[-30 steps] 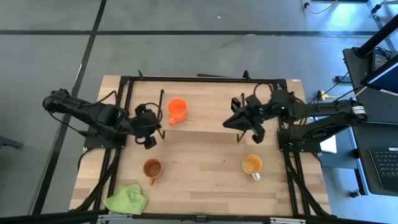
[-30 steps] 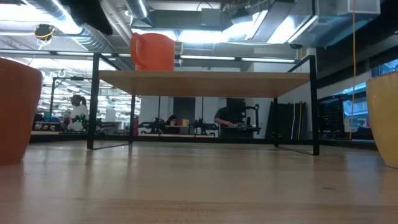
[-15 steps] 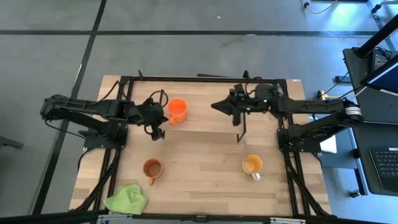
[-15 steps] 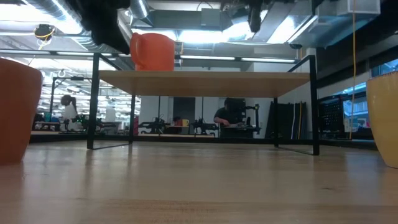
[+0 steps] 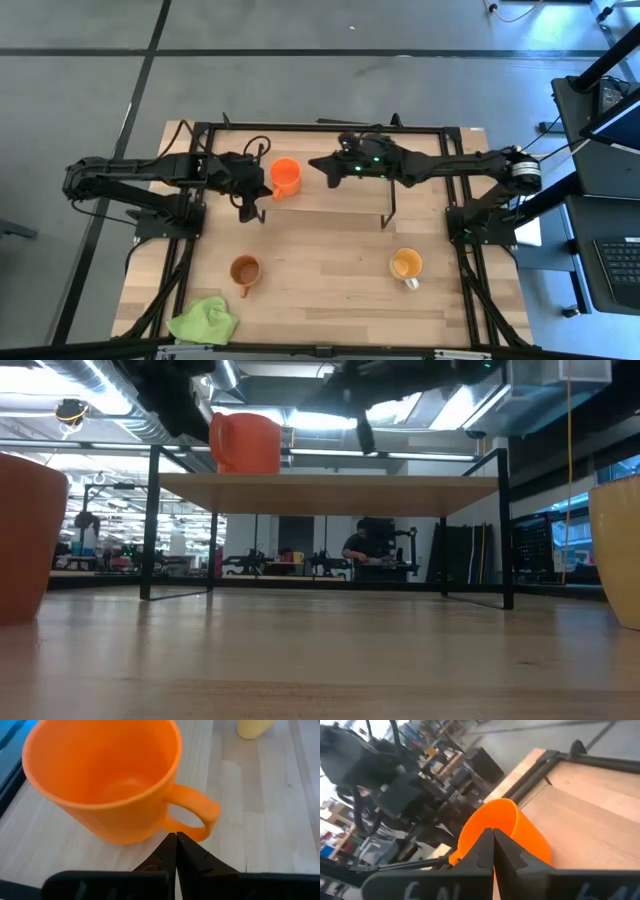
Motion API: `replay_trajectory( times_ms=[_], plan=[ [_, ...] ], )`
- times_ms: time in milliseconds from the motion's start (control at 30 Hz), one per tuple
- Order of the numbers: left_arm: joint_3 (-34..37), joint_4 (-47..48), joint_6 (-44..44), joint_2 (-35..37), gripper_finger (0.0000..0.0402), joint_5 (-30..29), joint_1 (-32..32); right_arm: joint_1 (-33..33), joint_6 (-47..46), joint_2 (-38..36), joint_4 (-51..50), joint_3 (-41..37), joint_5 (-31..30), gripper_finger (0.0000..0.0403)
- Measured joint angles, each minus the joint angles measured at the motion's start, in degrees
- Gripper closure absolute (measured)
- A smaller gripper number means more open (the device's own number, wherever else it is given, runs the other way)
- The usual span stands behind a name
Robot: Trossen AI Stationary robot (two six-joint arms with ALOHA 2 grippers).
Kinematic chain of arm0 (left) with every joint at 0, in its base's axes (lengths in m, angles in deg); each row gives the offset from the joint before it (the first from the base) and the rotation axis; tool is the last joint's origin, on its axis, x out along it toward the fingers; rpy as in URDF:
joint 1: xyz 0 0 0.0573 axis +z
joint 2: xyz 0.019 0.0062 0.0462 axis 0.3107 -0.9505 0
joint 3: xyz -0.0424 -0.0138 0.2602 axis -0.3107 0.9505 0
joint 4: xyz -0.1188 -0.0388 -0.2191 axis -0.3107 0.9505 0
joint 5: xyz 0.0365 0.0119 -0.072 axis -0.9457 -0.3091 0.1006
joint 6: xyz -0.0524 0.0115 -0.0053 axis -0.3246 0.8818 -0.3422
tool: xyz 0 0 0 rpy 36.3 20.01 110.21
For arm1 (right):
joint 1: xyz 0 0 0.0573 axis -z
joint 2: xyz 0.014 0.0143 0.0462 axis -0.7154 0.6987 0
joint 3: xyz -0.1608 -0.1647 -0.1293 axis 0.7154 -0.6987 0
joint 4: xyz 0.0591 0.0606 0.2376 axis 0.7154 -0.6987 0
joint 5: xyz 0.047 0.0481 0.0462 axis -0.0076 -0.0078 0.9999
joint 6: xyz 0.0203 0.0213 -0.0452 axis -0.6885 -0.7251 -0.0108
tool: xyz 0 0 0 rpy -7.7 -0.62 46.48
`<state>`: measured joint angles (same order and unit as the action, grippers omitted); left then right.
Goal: Stack small to large cups/mugs on shelf
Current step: Put the orange cup on the shelf
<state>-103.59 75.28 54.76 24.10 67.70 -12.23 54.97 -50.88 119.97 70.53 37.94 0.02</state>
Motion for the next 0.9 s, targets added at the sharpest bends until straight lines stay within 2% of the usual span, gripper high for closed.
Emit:
replay_trajectory(
  times_ms=[200,333,433,567,900],
  plan=[
    [0.0,0.0,2.6,0.0,0.0399,5.1,1.8,-0.1,4.4,5.0,-12.3,8.6,-2.6,0.0402],
    [0.0,-0.3,3.7,0.0,0.0401,6.7,2.5,0.0,6.6,5.4,-16.4,11.6,-6.1,0.0403],
    [0.0,-1.4,3.9,0.0,0.04,8.0,3.3,0.0,8.7,5.4,-20.3,12.1,-9.2,0.0403],
    [0.5,-2.8,4.3,0.0,0.04,10.4,4.5,0.4,8.6,5.4,-22.9,12.1,-10.1,0.0403],
    [7.0,-8.5,0.9,0.0,0.04,14.7,5.7,0.7,7.4,6.4,-24.7,12.1,-9.2,0.0403]
  ],
)
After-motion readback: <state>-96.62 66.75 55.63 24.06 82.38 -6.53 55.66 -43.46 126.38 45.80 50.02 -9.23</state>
